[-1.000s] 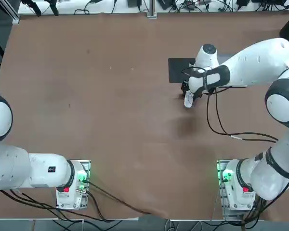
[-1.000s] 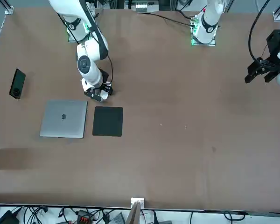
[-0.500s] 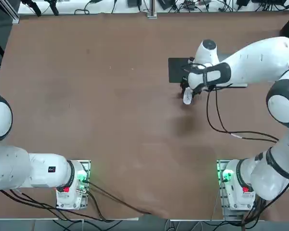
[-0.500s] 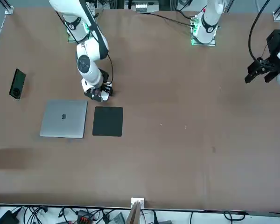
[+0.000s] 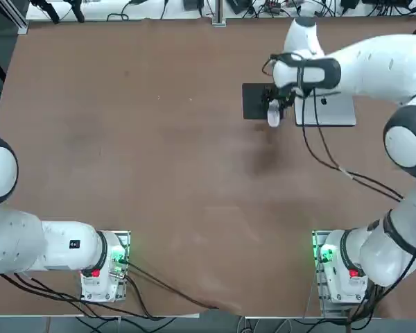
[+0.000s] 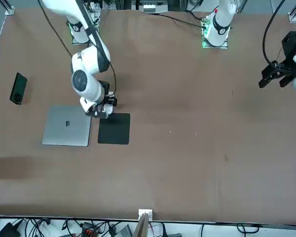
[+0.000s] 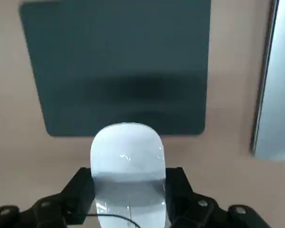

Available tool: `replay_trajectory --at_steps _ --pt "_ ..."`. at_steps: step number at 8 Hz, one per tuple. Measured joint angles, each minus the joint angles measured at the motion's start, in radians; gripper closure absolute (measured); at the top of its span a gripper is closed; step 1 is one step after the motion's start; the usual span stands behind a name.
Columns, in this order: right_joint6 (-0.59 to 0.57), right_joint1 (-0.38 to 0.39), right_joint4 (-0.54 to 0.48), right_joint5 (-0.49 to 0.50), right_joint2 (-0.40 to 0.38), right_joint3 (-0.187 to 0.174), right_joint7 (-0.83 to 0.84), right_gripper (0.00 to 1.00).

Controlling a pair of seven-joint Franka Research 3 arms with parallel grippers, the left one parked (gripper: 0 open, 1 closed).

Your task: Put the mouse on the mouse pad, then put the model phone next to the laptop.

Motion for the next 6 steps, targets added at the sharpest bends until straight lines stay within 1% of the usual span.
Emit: replay_trajectory --at_steps 2,3,5,6 --pt "-0.019 -0.003 0.167 -0.065 0.13 0.001 -0.014 0.2" --pt "-0.02 -0.001 0.229 -0.075 0.2 0.002 -0.015 0.2" --pt "-0.019 0.002 0.318 -0.077 0.303 0.002 -0.017 0.2" --pt "-0.019 0.002 0.349 -0.077 0.33 0.002 -0.017 0.2"
